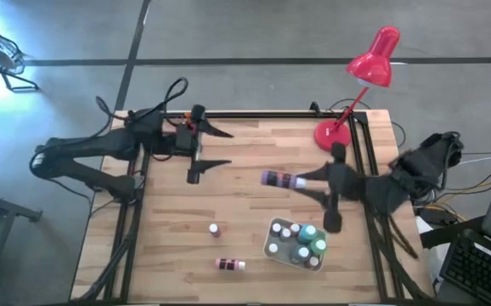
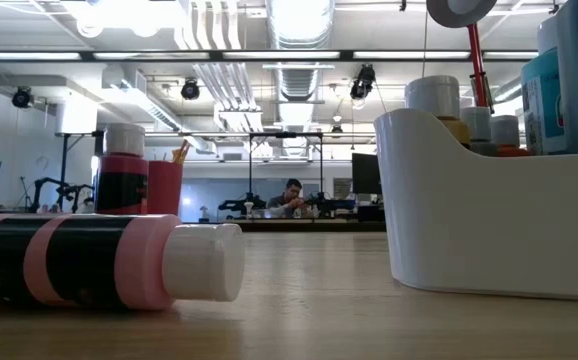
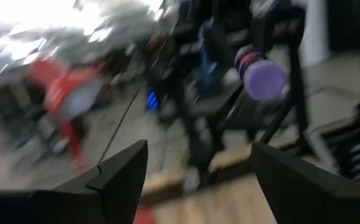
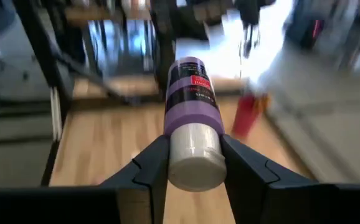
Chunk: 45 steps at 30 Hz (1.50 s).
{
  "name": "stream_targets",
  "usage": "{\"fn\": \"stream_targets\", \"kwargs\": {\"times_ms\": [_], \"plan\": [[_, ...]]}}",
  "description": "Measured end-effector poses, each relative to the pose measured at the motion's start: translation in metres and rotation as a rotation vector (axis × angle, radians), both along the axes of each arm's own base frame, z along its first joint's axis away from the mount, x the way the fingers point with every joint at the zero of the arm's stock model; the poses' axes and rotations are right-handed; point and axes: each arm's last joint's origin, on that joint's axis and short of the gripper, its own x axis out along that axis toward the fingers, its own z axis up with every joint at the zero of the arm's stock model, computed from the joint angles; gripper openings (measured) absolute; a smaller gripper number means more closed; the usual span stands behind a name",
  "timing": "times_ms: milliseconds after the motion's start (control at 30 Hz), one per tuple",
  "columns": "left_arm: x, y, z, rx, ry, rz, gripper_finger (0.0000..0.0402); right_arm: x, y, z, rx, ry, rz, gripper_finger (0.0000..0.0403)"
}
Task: Pick & Place Paint Supplies
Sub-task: Put the purple paint bottle into the white bin
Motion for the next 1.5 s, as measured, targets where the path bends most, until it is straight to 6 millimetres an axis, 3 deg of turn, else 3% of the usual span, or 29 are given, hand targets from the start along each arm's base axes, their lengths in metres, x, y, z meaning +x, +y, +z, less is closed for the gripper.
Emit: {"fn": "stream_targets", "kwargs": {"times_ms": [100, 367, 633, 1333, 1500], "plan": [[-0.012, 0.003, -0.003, -0.012, 0.069, 0.118, 0.0289, -0.004, -0.012, 0.001, 0.095, 0.155, -0.011, 0.0115], [-0.028, 0.01, -0.008, -0.016, 0.17, 0.383, 0.0289, 0.026, -0.031, -0.022, 0.312, 0.57, -0.003, 0.0115], [-0.033, 0.015, -0.013, -0.007, 0.224, 0.593, 0.0289, 0.067, -0.014, -0.065, 0.512, 0.889, 0.028, 0.0115], [-0.035, 0.018, -0.018, 0.035, 0.284, 0.68, 0.0289, 0.125, 0.014, -0.143, 0.657, 1.182, -0.063, 0.0115], [-0.036, 0.019, -0.02, 0.045, 0.301, 0.683, 0.0289, 0.126, 0.015, -0.148, 0.666, 1.202, -0.078, 0.0115]]}}
